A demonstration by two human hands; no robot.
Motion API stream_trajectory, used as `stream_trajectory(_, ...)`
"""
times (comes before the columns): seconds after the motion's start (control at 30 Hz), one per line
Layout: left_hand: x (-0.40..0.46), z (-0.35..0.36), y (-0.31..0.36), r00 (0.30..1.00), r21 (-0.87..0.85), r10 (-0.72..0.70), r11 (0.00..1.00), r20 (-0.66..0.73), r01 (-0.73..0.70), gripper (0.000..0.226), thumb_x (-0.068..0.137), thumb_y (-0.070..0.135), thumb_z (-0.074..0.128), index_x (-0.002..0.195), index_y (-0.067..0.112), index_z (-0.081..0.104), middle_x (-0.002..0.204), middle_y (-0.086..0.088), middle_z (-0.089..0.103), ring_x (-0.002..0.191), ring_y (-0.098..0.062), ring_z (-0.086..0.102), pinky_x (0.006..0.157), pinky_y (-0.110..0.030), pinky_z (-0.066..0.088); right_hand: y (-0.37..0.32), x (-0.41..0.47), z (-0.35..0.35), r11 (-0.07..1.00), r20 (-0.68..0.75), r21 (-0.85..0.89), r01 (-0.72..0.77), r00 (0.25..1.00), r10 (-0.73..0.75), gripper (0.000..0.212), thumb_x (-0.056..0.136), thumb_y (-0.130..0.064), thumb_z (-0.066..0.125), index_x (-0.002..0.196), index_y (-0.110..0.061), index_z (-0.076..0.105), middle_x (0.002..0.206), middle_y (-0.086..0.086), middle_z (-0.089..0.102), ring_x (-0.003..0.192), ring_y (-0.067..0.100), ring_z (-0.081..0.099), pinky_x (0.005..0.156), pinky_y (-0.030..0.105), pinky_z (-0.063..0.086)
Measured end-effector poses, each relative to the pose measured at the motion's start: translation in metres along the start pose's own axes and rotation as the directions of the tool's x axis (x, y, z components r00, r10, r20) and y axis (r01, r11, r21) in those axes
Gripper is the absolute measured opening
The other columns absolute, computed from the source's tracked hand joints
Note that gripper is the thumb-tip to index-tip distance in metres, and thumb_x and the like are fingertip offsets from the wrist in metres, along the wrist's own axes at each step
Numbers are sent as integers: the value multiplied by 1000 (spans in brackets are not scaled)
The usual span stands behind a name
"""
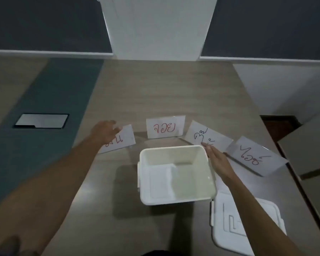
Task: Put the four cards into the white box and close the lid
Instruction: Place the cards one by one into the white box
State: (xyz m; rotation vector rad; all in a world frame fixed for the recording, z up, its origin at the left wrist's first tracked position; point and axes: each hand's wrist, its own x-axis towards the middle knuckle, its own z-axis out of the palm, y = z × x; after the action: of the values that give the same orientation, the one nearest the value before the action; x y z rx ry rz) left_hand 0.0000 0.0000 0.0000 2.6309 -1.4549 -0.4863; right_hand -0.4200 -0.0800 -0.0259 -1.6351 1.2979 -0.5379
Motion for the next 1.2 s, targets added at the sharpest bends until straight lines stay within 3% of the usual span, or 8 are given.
stream_trajectory(0.2, 9, 15, -14, 994, 36, 2, 999, 111, -6, 27, 101, 28, 34, 104, 13, 56, 108, -21, 68, 92, -35, 63, 80, -41, 50, 8, -9, 20, 956, -52, 243, -163, 982, 180, 34, 104, -32, 43, 126, -19, 64, 126, 4, 67, 109, 18, 60, 96, 34, 45)
stream_trajectory(0.3, 9, 23, -16, 999, -5, 1, 1000, 41, 0, 26, 101, 24, 35, 99, 10, 56, 93, -23, 70, 72, -31, 62, 63, -35, 47, 8, -4, 30, 954, -63, 257, -153, 983, 175, 36, 104, -32, 42, 131, -19, 62, 130, -1, 65, 119, 15, 58, 102, 32, 43)
stream_trajectory(0.43, -7, 7, -5, 987, -8, 45, 999, -152, -47, 27, 102, 23, 35, 104, 7, 56, 85, -26, 68, 67, -35, 60, 58, -36, 42, 9, -1, 40, 957, -65, 250, -144, 984, 165, 38, 104, -36, 39, 134, -24, 59, 132, -4, 63, 122, 13, 56, 100, 29, 43)
stream_trajectory(0.6, -40, -47, 41, 875, 3, 200, 975, -441, -222, 25, 101, 24, 40, 98, 7, 58, 80, -20, 68, 62, -31, 56, 55, -36, 41, 6, -2, 44, 965, -93, 234, -122, 985, 147, 38, 105, -32, 38, 134, -20, 59, 132, -2, 62, 122, 15, 55, 98, 27, 41)
stream_trajectory(0.73, -78, -64, 96, 798, 34, 335, 929, -501, -369, 21, 98, 23, 45, 95, 10, 62, 82, -20, 70, 71, -40, 63, 58, -37, 38, 6, -2, 44, 964, -91, 235, -121, 985, 146, 38, 105, -31, 37, 132, -18, 60, 130, 1, 64, 122, 18, 56, 101, 31, 42)
stream_trajectory(0.87, -119, -32, 144, 702, 97, 516, 833, -491, -545, 22, 92, 26, 49, 81, 12, 63, 66, -11, 68, 55, -35, 63, 48, -29, 31, 7, -2, 43, 953, -69, 270, -137, 985, 161, 38, 104, -34, 38, 131, -21, 61, 131, 2, 64, 122, 19, 57, 106, 40, 44)
stream_trajectory(1.1, -152, 53, 157, 851, 67, 523, 851, -41, -520, 29, 100, 35, 38, 108, 20, 61, 96, -8, 73, 83, -30, 68, 74, -39, 54, 6, -2, 44, 938, -55, 315, -143, 984, 169, 37, 104, -35, 39, 130, -20, 61, 129, 3, 63, 119, 22, 58, 102, 40, 46)
stream_trajectory(1.2, -158, 75, 146, 846, -32, 460, 882, 270, -470, 40, 100, 42, 29, 102, 17, 61, 104, -14, 69, 92, -35, 62, 82, -41, 50, 5, -3, 44, 944, -73, 298, -140, 983, 169, 37, 104, -34, 38, 131, -20, 61, 131, 2, 63, 121, 20, 57, 106, 40, 44)
